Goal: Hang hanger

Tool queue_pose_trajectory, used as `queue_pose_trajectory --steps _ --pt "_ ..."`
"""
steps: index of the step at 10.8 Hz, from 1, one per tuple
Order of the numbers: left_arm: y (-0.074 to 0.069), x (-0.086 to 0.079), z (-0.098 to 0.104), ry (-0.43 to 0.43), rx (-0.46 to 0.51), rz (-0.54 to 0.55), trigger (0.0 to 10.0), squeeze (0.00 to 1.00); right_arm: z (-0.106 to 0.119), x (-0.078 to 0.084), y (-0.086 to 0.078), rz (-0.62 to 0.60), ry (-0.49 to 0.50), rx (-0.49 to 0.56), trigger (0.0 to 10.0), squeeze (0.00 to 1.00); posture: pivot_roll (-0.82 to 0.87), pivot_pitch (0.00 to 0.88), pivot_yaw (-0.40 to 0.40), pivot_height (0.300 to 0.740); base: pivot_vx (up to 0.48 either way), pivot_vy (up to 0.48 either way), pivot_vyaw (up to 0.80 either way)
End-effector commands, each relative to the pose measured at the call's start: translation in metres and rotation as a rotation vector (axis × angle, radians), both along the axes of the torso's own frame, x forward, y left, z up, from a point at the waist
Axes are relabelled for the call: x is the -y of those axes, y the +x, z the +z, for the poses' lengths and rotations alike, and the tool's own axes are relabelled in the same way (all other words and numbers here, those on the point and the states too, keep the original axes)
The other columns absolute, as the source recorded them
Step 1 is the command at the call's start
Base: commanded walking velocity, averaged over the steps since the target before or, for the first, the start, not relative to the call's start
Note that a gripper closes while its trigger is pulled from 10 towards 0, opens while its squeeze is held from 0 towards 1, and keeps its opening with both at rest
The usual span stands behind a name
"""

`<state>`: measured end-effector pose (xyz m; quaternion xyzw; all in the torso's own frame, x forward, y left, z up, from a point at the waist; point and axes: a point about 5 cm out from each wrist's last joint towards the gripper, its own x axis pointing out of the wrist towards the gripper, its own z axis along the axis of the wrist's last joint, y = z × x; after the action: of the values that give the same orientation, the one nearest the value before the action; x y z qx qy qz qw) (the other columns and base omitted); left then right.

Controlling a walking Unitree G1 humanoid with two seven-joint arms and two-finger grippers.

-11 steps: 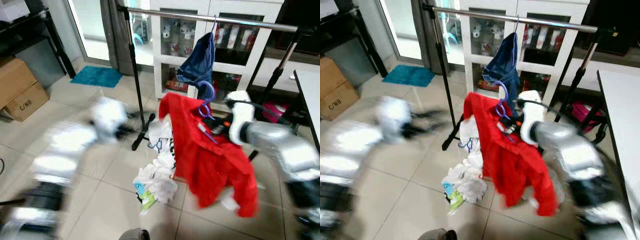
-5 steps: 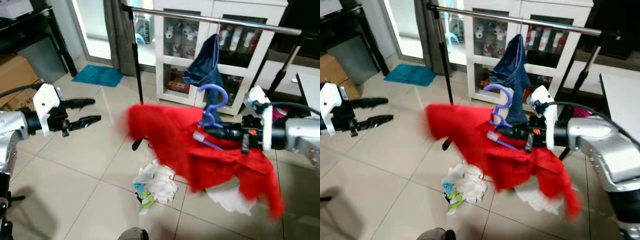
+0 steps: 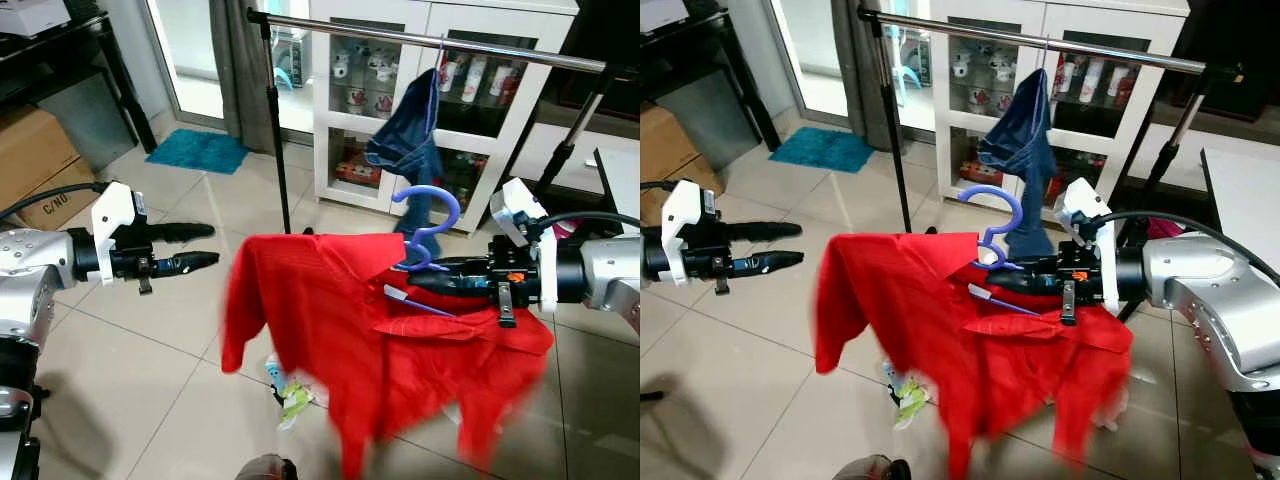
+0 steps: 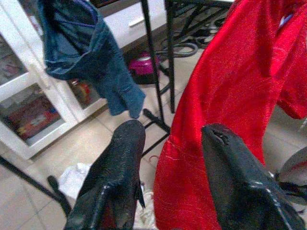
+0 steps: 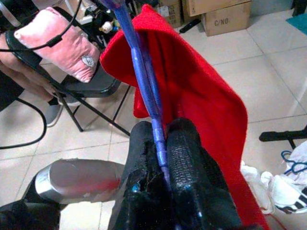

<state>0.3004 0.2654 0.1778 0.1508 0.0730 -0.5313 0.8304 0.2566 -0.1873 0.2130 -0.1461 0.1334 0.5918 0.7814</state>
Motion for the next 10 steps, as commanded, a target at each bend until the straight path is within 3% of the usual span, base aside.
queue_pose_trajectory --steps 1,2,5,10 --pt "-0.001 0.004 0.003 -0.004 -0.013 -0.039 0.0 0.0 0.012 0.002 -0.001 0.015 0.016 0.055 10.0 0.0 -0.05 0.0 0.055 0.74 0.0 0.0 0.0" --pt "-0.008 0.004 -0.003 -0.005 -0.089 -0.08 0.0 0.0 0.012 0.004 0.0 0.013 0.016 0.055 10.0 0.0 -0.05 0.0 0.055 0.74 0.0 0.0 0.0" --pt "-0.012 0.006 -0.015 -0.003 -0.136 -0.094 0.0 0.0 0.016 0.003 0.001 0.025 0.03 0.061 10.0 0.0 -0.04 0.0 0.049 0.74 0.0 0.0 0.0" --pt "-0.003 0.013 -0.024 -0.063 -0.095 -0.027 0.0 0.0 0.019 0.0 -0.002 0.056 0.05 0.067 10.0 0.0 -0.05 0.0 0.053 0.74 0.0 0.0 0.0"
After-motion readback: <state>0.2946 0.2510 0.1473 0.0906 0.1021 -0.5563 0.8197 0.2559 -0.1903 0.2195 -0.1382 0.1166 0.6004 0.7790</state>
